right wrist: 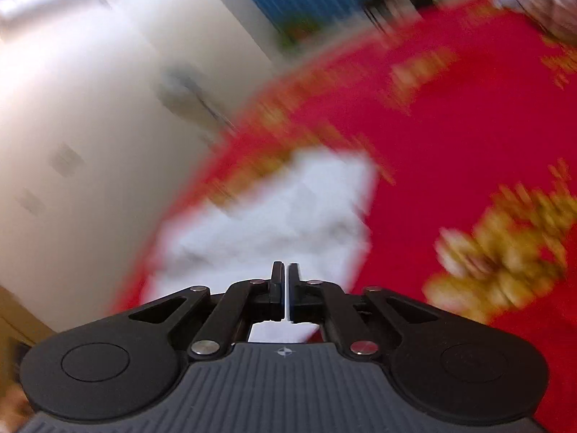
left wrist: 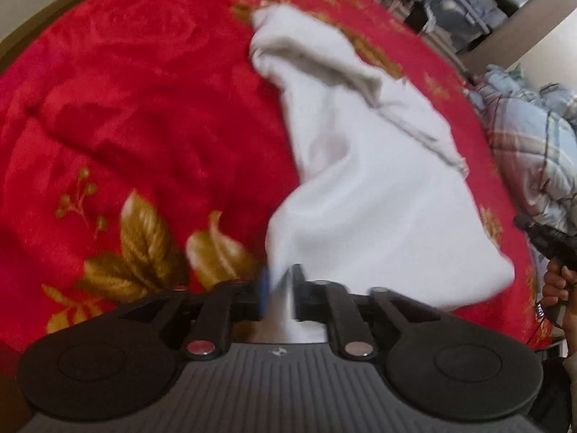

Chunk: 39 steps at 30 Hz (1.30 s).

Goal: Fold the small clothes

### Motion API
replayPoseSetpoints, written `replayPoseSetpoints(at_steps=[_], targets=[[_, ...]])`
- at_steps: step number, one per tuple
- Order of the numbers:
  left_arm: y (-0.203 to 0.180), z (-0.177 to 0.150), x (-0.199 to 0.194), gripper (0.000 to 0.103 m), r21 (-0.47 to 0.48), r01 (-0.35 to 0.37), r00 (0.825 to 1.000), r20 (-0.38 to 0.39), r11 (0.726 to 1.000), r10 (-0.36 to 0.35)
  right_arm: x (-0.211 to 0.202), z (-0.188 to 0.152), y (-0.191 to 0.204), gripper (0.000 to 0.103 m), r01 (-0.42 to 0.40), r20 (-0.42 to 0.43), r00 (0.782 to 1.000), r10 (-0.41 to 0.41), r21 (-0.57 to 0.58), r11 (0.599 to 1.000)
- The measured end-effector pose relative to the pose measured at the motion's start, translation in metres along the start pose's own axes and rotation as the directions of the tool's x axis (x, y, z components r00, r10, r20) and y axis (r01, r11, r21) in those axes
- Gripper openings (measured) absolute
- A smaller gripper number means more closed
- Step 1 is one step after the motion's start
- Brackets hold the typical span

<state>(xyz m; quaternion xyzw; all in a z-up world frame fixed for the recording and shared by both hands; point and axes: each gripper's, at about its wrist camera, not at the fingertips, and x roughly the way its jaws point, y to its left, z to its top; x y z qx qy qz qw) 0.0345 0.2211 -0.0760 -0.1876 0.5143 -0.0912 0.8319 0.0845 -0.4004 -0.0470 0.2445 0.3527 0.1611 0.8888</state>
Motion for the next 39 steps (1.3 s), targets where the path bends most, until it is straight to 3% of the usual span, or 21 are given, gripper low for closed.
replayPoseSetpoints(at_steps=[2,3,4,6,10,15,18,19,20,21,22,27,30,33,34,36,37,38,39], targets=[[0.002,-0.002,0.002,0.034,0.001,-0.025,1.000,-0.007,1.000,0.025,0.016,-0.006,-0.007,0.008,0.076,-0.100,0.992,-0.075,0.008,0.997],[0.003,-0.004,0.003,0.034,0.000,-0.024,1.000,-0.014,1.000,0.024,0.019,-0.008,-0.010,0.020,0.076,-0.128,0.989,-0.073,0.020,0.997],[0.004,-0.005,0.004,0.034,-0.001,-0.018,1.000,-0.025,1.000,0.018,0.019,-0.010,-0.010,0.040,0.062,-0.142,0.988,-0.058,0.027,0.998],[0.004,-0.007,0.005,0.034,0.004,-0.015,0.999,-0.033,1.000,0.015,0.014,-0.012,-0.009,0.055,0.005,-0.160,0.987,-0.003,0.016,1.000],[-0.001,-0.010,0.010,0.034,0.019,-0.021,0.999,-0.049,1.000,0.022,0.011,-0.025,0.002,0.054,-0.102,-0.248,0.965,0.083,-0.064,0.993],[-0.008,-0.010,0.020,0.034,0.032,-0.047,0.997,-0.064,0.998,0.049,0.026,-0.060,0.015,0.054,-0.093,-0.403,0.915,0.016,-0.173,0.981],[-0.011,-0.011,0.022,0.034,0.034,-0.047,0.997,-0.058,0.998,0.048,0.034,-0.075,0.017,0.052,-0.070,-0.448,0.894,-0.033,-0.212,0.975],[-0.012,-0.010,0.023,0.032,0.038,-0.046,0.997,-0.053,0.998,0.048,0.032,-0.078,0.020,0.048,-0.068,-0.444,0.895,-0.041,-0.228,0.971],[-0.013,-0.011,0.021,0.016,0.044,-0.046,0.998,-0.043,0.998,0.047,0.031,-0.080,0.024,0.033,-0.071,-0.430,0.902,-0.043,-0.245,0.967],[-0.013,-0.011,0.018,0.005,0.050,-0.044,0.998,-0.032,0.998,0.046,0.030,-0.081,0.028,0.009,-0.085,-0.417,0.909,-0.032,-0.258,0.962],[-0.014,-0.011,0.013,0.004,0.056,-0.041,0.999,-0.021,0.998,0.042,0.027,-0.080,0.033,0.004,-0.098,-0.401,0.916,-0.017,-0.264,0.959],[-0.027,-0.014,-0.050,0.004,0.107,0.073,0.993,0.081,0.992,-0.082,-0.029,-0.041,0.049,0.003,-0.174,-0.233,0.964,0.124,-0.204,0.963],[-0.036,-0.024,-0.087,0.004,0.144,0.093,0.985,0.128,0.985,-0.112,-0.075,-0.016,0.053,0.003,-0.194,-0.138,0.975,0.172,-0.165,0.967],[-0.035,-0.033,-0.091,0.005,0.126,0.091,0.989,0.101,0.988,-0.104,-0.109,0.000,0.046,0.003,-0.215,-0.084,0.975,0.206,-0.116,0.970],[-0.033,-0.035,-0.083,0.007,0.123,0.076,0.994,0.074,0.989,-0.086,-0.111,0.000,0.041,0.004,-0.194,-0.085,0.979,0.186,-0.096,0.976],[-0.037,-0.036,-0.067,0.011,0.163,0.011,1.000,0.026,0.987,-0.015,-0.095,-0.004,0.034,0.006,-0.079,-0.161,0.985,0.056,-0.135,0.988],[-0.040,-0.036,-0.063,0.013,0.185,-0.023,1.000,0.022,0.983,0.019,-0.081,-0.009,0.032,0.010,0.006,-0.218,0.975,-0.047,-0.187,0.982],[-0.046,-0.034,-0.059,0.014,0.209,-0.044,0.999,0.030,0.977,0.038,-0.066,-0.015,0.026,0.010,0.095,-0.268,0.951,-0.157,-0.229,0.969],[-0.048,-0.032,-0.056,0.014,0.223,-0.041,0.999,0.033,0.974,0.034,-0.055,-0.019,0.022,0.010,0.146,-0.285,0.935,-0.213,-0.239,0.960]])
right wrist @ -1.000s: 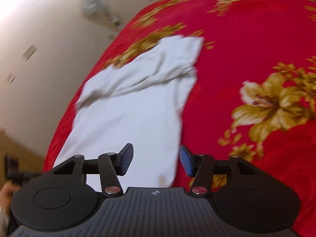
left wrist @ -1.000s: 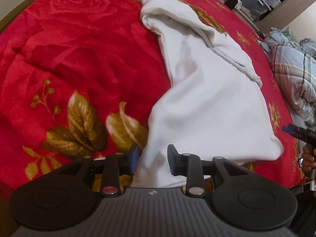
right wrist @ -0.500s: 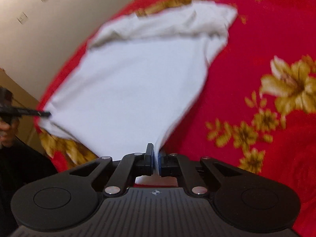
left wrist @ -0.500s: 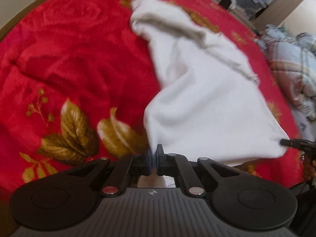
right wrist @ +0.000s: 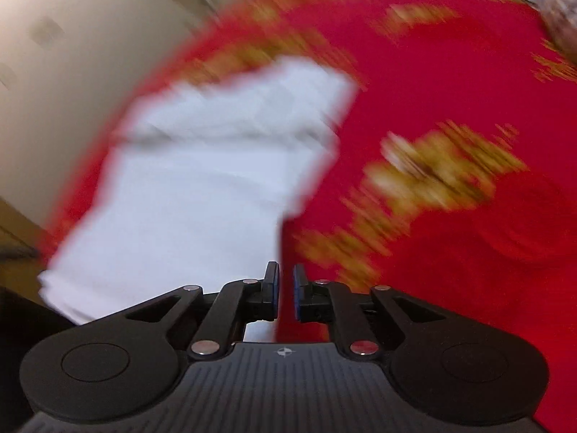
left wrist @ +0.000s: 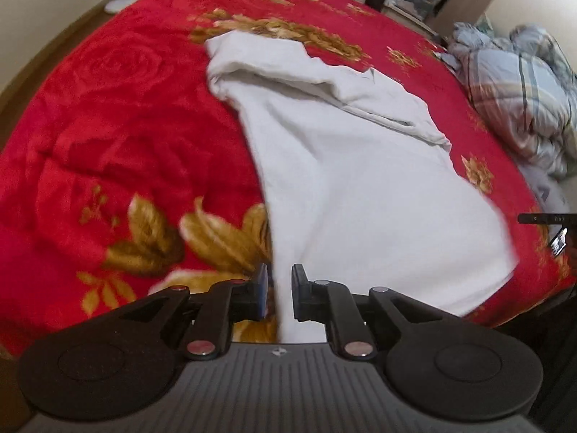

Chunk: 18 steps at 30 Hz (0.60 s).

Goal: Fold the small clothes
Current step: 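Lower the shirt onto the bed and open both grippers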

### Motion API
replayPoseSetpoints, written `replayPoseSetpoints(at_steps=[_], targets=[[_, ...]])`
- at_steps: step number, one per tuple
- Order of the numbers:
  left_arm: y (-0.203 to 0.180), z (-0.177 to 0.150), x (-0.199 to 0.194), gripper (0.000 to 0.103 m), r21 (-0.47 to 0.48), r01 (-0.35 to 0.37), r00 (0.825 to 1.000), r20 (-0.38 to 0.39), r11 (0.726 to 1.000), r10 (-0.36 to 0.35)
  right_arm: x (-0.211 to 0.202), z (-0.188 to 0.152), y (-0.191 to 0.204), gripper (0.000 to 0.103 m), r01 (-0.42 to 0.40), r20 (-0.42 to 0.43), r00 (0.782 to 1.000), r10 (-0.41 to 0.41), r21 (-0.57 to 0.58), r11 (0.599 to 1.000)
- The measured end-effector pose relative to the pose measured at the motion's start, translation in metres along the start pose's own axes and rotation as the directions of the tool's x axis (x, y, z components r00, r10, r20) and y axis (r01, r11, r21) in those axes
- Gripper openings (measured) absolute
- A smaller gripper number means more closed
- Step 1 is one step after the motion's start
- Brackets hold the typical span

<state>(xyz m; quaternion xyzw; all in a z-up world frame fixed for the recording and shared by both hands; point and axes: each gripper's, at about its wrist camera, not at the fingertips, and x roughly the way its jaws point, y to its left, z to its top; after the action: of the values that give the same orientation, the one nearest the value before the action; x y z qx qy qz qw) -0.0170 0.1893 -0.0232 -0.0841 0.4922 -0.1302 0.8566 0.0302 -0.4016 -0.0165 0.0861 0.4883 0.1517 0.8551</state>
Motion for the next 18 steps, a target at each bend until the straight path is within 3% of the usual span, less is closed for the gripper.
replayPoseSetpoints(at_steps=[1,4,7,9,11,12,14,16,18], targets=[[-0.004,0.004,0.004,0.015,0.008,0.015,1.000,-0.001,1.000,-0.015,0.008,-0.001,-0.001,0.010,0.009,-0.011,1.000,-0.008,0.013,1.000],[-0.015,0.009,0.023,0.018,0.059,0.051,0.998,-0.031,0.997,-0.049,0.025,0.006,0.001,0.015,-0.090,0.006,0.996,0.090,0.062,0.994],[-0.034,0.010,0.054,0.024,0.132,0.036,0.996,-0.085,0.991,-0.025,0.050,0.010,0.017,0.024,-0.138,-0.002,0.990,0.138,0.027,0.990],[-0.033,0.001,0.079,0.031,0.143,0.017,0.987,-0.161,0.990,0.006,0.067,0.001,0.030,0.026,-0.125,-0.067,0.990,0.124,-0.005,0.992],[-0.031,-0.012,0.098,0.029,0.178,-0.027,0.968,-0.240,0.984,0.070,0.091,-0.010,0.038,0.026,-0.037,-0.175,0.984,0.024,-0.076,0.996],[-0.034,-0.012,0.095,0.030,0.199,-0.028,0.971,-0.226,0.980,0.073,0.100,-0.019,0.040,0.026,0.009,-0.223,0.974,-0.036,-0.121,0.993],[-0.038,-0.005,0.083,0.031,0.199,-0.014,0.982,-0.180,0.980,0.050,0.096,-0.020,0.046,0.026,0.006,-0.204,0.978,-0.041,-0.170,0.985],[-0.039,0.010,0.072,0.031,0.170,-0.027,0.995,-0.090,0.985,0.043,0.076,-0.009,0.049,0.026,-0.024,-0.101,0.995,0.007,-0.172,0.985],[-0.046,0.029,0.064,0.031,0.163,-0.060,0.998,0.018,0.985,0.058,0.060,0.006,0.047,0.027,-0.050,0.021,0.998,0.053,-0.122,0.991]])
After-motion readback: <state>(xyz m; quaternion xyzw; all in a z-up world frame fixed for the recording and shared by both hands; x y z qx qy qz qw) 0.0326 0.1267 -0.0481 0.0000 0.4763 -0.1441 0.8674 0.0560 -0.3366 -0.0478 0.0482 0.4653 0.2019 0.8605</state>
